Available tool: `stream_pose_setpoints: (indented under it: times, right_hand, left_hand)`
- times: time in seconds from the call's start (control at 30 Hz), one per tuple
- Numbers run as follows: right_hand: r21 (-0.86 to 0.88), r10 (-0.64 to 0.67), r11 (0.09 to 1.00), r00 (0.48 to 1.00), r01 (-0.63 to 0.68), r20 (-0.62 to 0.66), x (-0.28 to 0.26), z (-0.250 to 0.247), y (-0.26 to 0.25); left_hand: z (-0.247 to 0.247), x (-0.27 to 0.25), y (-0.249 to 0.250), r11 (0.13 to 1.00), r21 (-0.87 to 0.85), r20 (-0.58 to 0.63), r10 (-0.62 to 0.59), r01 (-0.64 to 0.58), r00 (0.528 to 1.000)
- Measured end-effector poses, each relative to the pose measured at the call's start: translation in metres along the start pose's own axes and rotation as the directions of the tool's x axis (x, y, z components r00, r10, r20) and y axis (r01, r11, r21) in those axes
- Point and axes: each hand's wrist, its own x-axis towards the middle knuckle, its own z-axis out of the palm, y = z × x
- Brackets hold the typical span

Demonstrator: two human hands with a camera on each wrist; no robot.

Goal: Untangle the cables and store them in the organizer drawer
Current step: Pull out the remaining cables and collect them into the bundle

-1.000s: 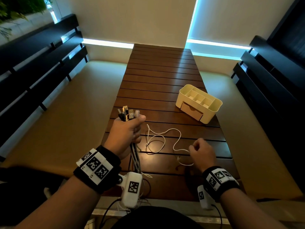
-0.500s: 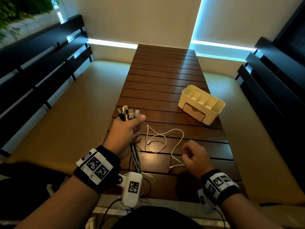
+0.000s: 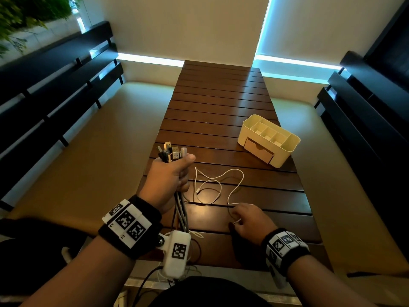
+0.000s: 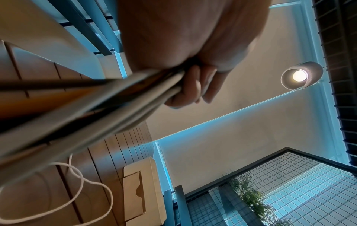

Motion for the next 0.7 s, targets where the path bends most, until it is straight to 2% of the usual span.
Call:
stream_pose_setpoints:
  times: [0.23,0.37,0.5,0.57,0.63,0.7]
  right_hand:
    - [-0.138,-0.007,0.99,0.99,0.026,0.14,0.009,0.004,0.006]
    - [-0.116,0.026,0.993,0.992,-0.012,0.124,0.009,0.001,0.002]
    - [0.087,0.083,0.993,0.996,-0.085,0.025,0.009,-0.016,-0.021]
    - [0.209,0.065,0.977,0.995,-0.048,-0.075,0.012,-0.031,-0.039]
    - [0.381,0.07,0.925,0.976,0.013,-0.204,0.017,-0.048,-0.061]
    - [0.56,0.134,0.828,0.953,0.042,-0.271,0.024,-0.067,-0.082]
  left_hand:
    - [-0.002,-0.001,-0.001,1.0,-0.006,0.0,0.005,-0.005,1.0]
    - [-0.005,-0.001,-0.001,1.0,-0.007,0.002,0.008,-0.008,1.0]
    - [-0.005,0.0,-0.001,1.0,0.004,-0.008,0.01,-0.01,1.0]
    - [-0.003,0.001,-0.002,1.0,0.013,-0.008,0.011,-0.011,1.0]
    - [0.003,0.001,-0.003,0.999,0.034,0.008,0.024,-0.025,1.0]
    - [0.01,0.004,-0.005,0.998,0.048,0.041,0.041,-0.043,0.998]
